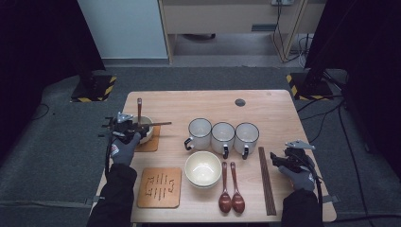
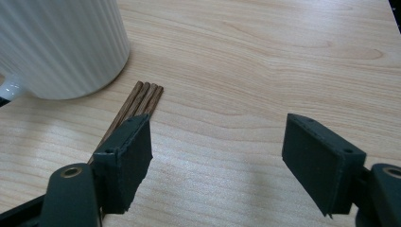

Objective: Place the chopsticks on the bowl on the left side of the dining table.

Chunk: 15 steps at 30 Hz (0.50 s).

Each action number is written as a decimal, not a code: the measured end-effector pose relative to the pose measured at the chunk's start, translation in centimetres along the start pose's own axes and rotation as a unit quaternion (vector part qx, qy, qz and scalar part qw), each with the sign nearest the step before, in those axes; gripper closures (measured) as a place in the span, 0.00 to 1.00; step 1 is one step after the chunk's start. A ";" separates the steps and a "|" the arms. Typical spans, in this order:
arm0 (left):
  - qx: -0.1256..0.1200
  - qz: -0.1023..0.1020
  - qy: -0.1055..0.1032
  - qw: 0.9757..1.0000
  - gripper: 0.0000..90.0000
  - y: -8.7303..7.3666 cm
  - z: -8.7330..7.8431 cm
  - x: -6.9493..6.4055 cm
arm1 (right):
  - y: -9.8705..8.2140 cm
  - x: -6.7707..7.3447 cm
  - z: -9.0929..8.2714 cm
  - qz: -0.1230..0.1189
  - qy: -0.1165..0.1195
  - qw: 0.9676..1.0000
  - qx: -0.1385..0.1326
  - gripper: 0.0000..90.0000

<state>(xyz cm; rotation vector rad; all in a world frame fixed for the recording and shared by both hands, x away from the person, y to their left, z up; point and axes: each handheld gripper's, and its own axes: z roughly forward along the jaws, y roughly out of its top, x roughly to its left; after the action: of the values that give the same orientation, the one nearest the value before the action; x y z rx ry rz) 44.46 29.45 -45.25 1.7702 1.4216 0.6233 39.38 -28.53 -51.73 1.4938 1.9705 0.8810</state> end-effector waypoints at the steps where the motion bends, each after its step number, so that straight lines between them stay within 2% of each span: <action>1: -0.001 -0.004 0.000 1.000 0.48 -0.1 -0.1 0.2 | 0.0 0.0 0.0 -0.001 0.001 1.000 0.001 0.28; 4: -0.005 -0.004 -0.009 1.000 0.48 -0.1 0.0 0.1 | 0.0 0.0 0.0 0.000 0.001 1.000 0.001 0.28; 9: -0.013 0.008 -0.023 1.000 0.47 0.6 0.9 -1.1 | 0.0 0.0 0.0 0.001 0.001 1.000 0.001 0.28; 10: -0.014 0.014 -0.022 1.000 0.46 1.0 1.4 -1.7 | 0.0 -0.1 0.0 -0.001 0.001 1.000 0.003 0.28; 15: -0.009 0.018 -0.021 1.000 0.45 1.6 2.7 -2.2 | 0.0 0.0 0.0 0.000 0.002 1.000 0.003 0.28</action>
<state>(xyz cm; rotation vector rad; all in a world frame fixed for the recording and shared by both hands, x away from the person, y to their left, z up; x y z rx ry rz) 46.90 26.53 -45.30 1.7882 1.3540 0.6141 39.40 -28.57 -51.74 1.4963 1.9775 0.8792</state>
